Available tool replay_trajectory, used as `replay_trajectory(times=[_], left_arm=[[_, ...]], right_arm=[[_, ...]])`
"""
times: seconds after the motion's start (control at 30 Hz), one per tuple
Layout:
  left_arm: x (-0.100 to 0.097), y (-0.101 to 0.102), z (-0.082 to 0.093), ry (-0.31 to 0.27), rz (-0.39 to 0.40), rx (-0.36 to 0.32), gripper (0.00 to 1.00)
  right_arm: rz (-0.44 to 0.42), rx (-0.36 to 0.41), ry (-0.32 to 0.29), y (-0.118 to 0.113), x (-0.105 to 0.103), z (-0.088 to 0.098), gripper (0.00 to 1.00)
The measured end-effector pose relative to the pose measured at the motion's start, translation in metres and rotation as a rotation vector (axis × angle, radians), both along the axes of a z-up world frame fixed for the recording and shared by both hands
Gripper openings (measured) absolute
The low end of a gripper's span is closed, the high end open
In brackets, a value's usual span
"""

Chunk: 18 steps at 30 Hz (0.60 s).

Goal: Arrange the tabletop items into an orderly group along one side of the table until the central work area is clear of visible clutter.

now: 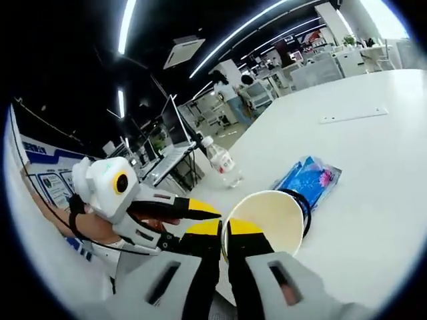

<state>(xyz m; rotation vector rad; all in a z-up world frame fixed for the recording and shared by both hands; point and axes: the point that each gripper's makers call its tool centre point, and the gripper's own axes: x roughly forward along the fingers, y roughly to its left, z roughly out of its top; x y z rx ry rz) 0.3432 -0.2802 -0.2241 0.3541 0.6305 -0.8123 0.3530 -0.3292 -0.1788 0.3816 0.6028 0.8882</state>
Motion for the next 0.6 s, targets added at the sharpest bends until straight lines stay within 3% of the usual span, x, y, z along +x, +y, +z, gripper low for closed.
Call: replay_trajectory(times=[0.6], left_arm=[[0.02, 0.049, 0.006, -0.005, 0.181, -0.065, 0.35]], right_arm=[[0.025, -0.033, 0.025, -0.009, 0.002, -0.012, 0.0]])
